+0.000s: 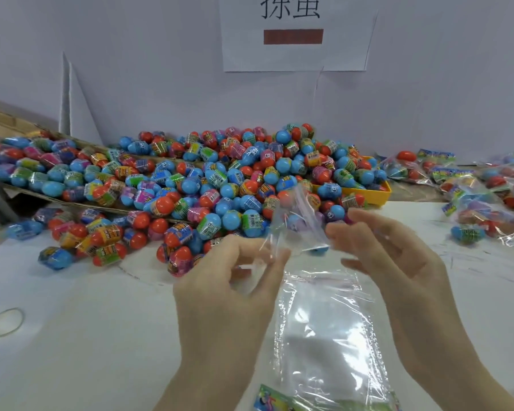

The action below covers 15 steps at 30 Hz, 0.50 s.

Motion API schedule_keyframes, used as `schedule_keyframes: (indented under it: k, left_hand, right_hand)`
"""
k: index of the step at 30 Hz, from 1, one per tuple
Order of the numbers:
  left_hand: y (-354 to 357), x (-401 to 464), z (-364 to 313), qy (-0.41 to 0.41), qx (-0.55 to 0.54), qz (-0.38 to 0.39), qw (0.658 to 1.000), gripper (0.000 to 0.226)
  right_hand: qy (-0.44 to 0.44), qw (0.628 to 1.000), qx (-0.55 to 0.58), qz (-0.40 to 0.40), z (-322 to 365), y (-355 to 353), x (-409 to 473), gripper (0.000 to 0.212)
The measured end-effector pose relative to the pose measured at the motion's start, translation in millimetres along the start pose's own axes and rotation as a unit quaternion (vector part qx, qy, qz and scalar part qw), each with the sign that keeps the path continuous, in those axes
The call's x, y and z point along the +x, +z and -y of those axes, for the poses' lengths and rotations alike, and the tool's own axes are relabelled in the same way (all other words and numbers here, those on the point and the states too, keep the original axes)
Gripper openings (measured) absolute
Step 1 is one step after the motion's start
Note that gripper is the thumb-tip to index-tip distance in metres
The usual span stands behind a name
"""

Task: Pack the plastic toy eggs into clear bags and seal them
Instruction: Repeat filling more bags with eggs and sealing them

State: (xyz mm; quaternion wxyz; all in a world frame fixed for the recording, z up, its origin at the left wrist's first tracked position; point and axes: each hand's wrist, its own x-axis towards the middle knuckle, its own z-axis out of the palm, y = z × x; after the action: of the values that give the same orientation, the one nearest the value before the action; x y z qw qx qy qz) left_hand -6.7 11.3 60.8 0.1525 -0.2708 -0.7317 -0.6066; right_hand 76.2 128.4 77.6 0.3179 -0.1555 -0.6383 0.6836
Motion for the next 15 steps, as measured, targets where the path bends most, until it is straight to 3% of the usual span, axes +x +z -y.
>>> schedule_keyframes:
  k: [3,6,9,11,13,15]
  left_hand:
    - [7.4,-13.6,8.2,0.227,0.17,-0.072,0.956,0.004]
    - [14.5,-25.7,6.2,0.238,0.179,-0.021,0.954,0.015]
    - [5.6,-26.4,-1.8,0.204,0.112,0.112,0.966,0.046]
    - [-9.0,-16.8,-3.7,0.147,0.051,0.129,0.979,0.051]
    - [-23.3,0.0,-4.8,0.029,0.008,0.085,0.996,0.05]
    - [-28.9,16.3,-4.2,-0.131,-0.009,0.138,0.982,0.063]
  right_hand:
    - [0.041,0.996,0.001,0.08,-6.4,16.3,-19.9,0.08]
    - [0.062,0.994,0.043,0.077,-12.3,25.7,-21.7,0.059]
    - [0.072,0.993,0.077,0.049,-11.4,19.8,-7.7,0.032]
    - [0.066,0.994,0.074,0.046,-7.1,11.2,2.5,0.021]
    - [0.07,0.994,0.04,0.072,-4.4,1.0,8.5,0.02]
    - [0.095,0.985,0.002,0.143,-2.7,-3.0,8.3,0.023]
